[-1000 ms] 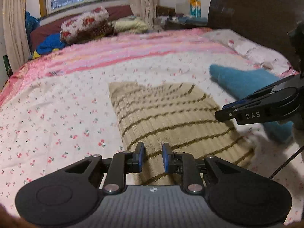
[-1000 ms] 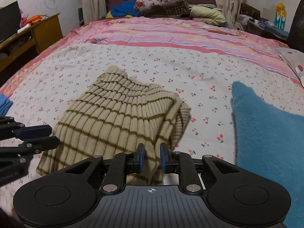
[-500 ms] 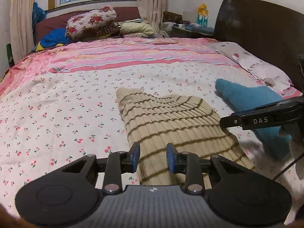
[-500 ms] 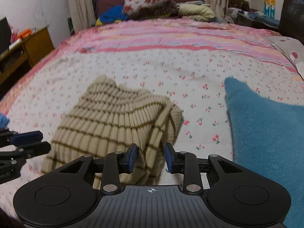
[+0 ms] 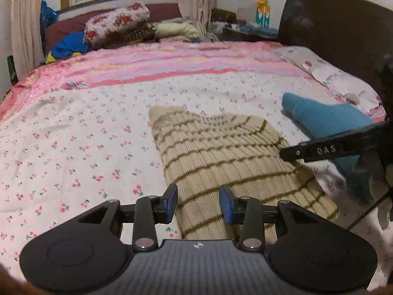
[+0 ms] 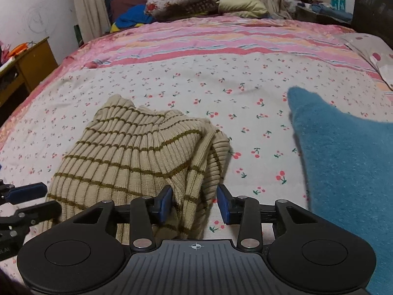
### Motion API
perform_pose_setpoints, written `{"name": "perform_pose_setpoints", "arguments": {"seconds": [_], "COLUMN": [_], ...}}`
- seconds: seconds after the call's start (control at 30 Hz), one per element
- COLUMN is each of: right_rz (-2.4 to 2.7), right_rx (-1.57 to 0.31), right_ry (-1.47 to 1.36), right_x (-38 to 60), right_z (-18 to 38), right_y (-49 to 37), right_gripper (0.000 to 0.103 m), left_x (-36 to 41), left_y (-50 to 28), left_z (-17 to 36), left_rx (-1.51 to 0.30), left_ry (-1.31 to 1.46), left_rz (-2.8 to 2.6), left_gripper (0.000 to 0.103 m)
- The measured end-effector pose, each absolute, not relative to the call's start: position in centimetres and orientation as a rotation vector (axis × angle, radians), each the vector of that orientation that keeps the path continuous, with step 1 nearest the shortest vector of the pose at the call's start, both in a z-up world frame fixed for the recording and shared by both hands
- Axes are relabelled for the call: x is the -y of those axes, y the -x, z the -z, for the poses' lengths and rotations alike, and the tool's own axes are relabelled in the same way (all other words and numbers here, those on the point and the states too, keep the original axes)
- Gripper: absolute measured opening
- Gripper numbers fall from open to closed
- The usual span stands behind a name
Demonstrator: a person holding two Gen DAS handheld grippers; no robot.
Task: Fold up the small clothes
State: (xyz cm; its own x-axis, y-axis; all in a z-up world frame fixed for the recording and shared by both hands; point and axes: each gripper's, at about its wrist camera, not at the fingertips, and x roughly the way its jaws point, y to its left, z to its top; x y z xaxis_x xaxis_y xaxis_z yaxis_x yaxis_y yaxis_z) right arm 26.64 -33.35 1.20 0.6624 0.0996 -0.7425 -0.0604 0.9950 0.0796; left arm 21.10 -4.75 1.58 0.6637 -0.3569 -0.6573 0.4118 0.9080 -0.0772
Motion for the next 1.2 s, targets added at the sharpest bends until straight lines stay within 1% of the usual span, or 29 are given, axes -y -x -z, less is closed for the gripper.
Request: {"name": "perform_pose_setpoints", "arguments": {"seconds": [0.07, 0.1, 0.17, 0.23, 0.3, 0.37, 0.43, 0.5, 0.6, 0.67, 0.83, 0.9, 0.93, 0.97, 1.0, 1.07, 1.13, 1.2], "right_rz": [-0.101, -0.123, -0.143, -0.176, -0.188, -0.134, -0.127, -0.158, -0.176, -0.189, -0.227, -0.241, -0.247, -0.252, -0.251, -0.243, -0.26, -0.28], "right_rx": [-0.827, -0.819, -0.809, -0.807, -0.814, -0.821, -0.861, -0.902, -0.911, -0.922, -0.904, -0.914, -0.927, -0.929, -0.918, -0.915, -0.914, -0.919], "right_ry": [-0.062, -0.08, -0.127, -0.187, -0.199, -0.158, -0.174, -0.247, -0.311, -0.366, -0.418, -0.427, -0.438, -0.45, -0.453, -0.453, -0.482, -0.529], "right_x": [33.3, 33.3, 33.6, 33.8, 33.6, 33.4, 33.8, 34.7, 35.6, 36.0, 36.9, 37.0, 36.8, 36.7, 36.5, 36.3, 36.4, 36.7], "right_z": [-1.7, -2.1, -2.4, -2.6, -2.5, -1.9, -0.9, 0.2, 1.1, 1.6, 1.3, 1.6, 2.1, 2.5, 2.7, 2.7, 2.6, 2.7], "right_y": [-26.2, -25.9, -25.5, -25.3, -25.5, -25.9, -26.4, -26.6, -26.9, -27.2, -27.0, -27.3, -27.6, -27.8, -27.8, -27.9, -27.6, -27.3], "right_gripper": [0.037, 0.041, 0.042, 0.047, 0.06, 0.063, 0.064, 0.065, 0.069, 0.069, 0.069, 0.07, 0.07, 0.076, 0.078, 0.077, 0.066, 0.049], "left_x": [4.1, 3.8, 3.5, 3.1, 3.3, 3.5, 3.3, 2.6, 2.1, 2.2, 2.2, 2.6, 3.0, 3.1, 3.4, 3.6, 3.5, 3.4], "left_y": [-21.4, -21.6, -22.1, -22.5, -22.6, -22.5, -22.5, -22.6, -23.2, -23.7, -24.2, -24.4, -24.5, -24.7, -24.9, -25.0, -24.7, -24.3], "left_z": [-1.7, -1.6, -1.2, -1.0, -0.9, -0.9, -0.8, -0.7, -0.1, 0.6, 1.4, 1.9, 2.2, 2.5, 2.9, 3.3, 3.2, 2.9], "left_rx": [-0.724, -0.732, -0.751, -0.761, -0.759, -0.75, -0.743, -0.748, -0.769, -0.79, -0.803, -0.806, -0.817, -0.833, -0.852, -0.866, -0.863, -0.86], "left_ry": [-0.055, -0.04, -0.009, 0.045, 0.059, 0.043, 0.035, 0.05, 0.097, 0.128, 0.193, 0.187, 0.186, 0.184, 0.181, 0.204, 0.216, 0.227], "left_rz": [0.43, 0.425, 0.423, 0.432, 0.436, 0.436, 0.441, 0.459, 0.477, 0.495, 0.548, 0.554, 0.558, 0.566, 0.57, 0.574, 0.58, 0.589], "left_gripper": [0.044, 0.044, 0.044, 0.044, 0.045, 0.048, 0.05, 0.051, 0.057, 0.066, 0.068, 0.073, 0.079, 0.08, 0.08, 0.079, 0.074, 0.069]}}
